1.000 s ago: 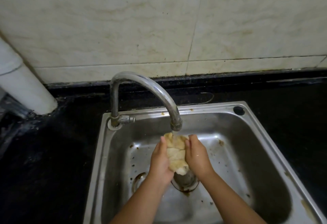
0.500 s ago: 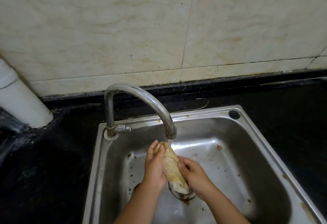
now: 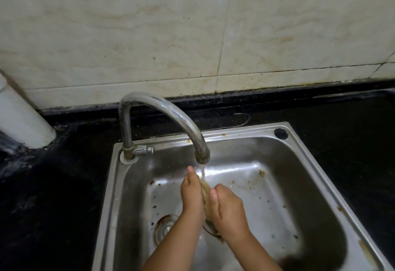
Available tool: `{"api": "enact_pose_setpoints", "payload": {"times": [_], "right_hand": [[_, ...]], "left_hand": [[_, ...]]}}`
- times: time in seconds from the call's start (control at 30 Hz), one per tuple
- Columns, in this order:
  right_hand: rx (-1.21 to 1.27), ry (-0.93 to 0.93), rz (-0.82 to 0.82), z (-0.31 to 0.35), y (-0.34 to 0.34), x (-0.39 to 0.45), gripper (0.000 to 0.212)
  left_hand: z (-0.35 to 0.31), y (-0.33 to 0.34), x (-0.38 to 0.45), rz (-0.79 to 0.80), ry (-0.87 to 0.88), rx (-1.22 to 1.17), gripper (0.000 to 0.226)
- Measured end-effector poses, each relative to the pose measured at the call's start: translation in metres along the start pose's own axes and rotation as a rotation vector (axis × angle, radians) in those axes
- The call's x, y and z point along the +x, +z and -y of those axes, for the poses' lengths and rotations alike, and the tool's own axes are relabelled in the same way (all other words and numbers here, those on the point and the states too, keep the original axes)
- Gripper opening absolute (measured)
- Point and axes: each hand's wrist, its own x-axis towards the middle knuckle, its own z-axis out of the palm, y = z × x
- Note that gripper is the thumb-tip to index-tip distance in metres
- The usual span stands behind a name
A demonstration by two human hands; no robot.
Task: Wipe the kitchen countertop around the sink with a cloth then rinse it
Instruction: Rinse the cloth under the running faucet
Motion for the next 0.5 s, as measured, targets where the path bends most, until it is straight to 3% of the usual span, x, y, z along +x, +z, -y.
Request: {"api": "enact_pose_setpoints", "payload": {"times": [0.1,0.17,0.27,0.37,0.5], "right_hand": [[-0.036,0.027,0.103,-0.007,0.002,0.017,0.075],[-0.071,0.113,0.194,-0.015,0.002,0.034,0.064],[-0.086,0.146,0.242,-0.017,0.003,0.048,0.048],[-0.056,0.041,0.256,-0.01,-0.003,0.038,0.057],[0.164,0.052,0.295,0.001,-0.014,0.017,0.023]], "left_hand": [[0.002,0.001,-0.004,0.093,-0.219,-0.166,0.041],[0.006,0.002,-0.008,0.131,-0.261,-0.238,0.042],[0.004,-0.003,-0.004,0.089,-0.195,-0.246,0.037],[-0.005,-0.008,0.005,-0.037,-0.042,-0.117,0.035],[-0.011,-0.009,0.0,-0.054,0.104,0.055,0.026]]}}
